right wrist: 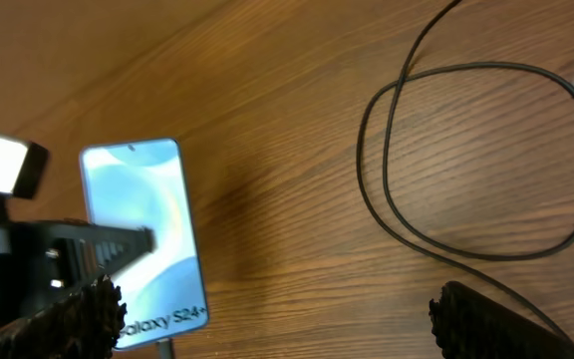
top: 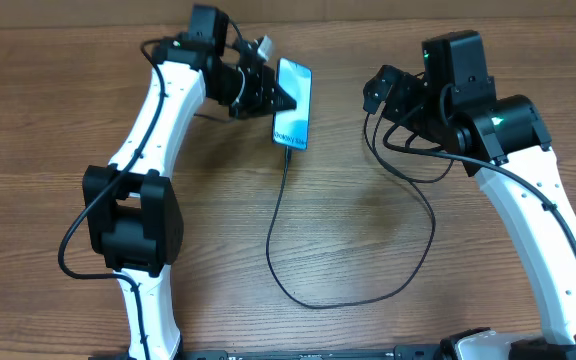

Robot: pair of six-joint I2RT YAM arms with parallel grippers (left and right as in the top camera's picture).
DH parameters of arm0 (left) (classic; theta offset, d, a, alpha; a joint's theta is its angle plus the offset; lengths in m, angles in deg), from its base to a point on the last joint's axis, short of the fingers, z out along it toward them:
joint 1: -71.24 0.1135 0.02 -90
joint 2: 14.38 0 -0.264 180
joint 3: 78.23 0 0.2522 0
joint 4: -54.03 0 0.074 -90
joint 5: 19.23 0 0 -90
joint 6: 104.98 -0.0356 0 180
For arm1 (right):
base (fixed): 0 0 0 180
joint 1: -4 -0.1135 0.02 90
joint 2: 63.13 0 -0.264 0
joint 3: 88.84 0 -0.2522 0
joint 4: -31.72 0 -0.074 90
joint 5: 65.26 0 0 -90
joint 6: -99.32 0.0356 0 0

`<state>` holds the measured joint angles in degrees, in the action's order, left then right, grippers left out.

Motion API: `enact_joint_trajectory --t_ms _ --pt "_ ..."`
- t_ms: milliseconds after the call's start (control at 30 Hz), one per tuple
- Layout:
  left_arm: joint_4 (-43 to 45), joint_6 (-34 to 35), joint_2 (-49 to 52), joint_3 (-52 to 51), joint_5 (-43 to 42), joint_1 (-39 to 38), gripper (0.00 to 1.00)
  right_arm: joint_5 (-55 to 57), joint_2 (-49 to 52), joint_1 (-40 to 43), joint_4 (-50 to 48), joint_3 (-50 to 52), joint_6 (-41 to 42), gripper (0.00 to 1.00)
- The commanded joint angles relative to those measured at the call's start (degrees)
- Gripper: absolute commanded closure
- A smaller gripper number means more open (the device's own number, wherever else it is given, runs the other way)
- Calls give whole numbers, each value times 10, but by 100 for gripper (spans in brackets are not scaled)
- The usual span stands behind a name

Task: Plug charger to phone and switch on socket
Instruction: 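Release the plug, withdraw the right gripper, and lower the phone with the left gripper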

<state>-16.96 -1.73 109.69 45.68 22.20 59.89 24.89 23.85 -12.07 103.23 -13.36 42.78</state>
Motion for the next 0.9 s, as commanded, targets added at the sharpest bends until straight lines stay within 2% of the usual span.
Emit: enact_joint_trajectory --t_ms 0,200,433,867 --pt "14 -15 -16 -42 -7 -3 96 -5 -18 3 2 -15 2 0" --pt "69 -15 -16 -116 -1 -4 96 -4 -18 3 2 -15 2 0" --pt "112 -12 -15 -175 51 -4 96 -4 -18 3 4 -15 2 0" --pt "177 10 -15 -243 52 -5 95 -4 -18 3 5 -15 2 0"
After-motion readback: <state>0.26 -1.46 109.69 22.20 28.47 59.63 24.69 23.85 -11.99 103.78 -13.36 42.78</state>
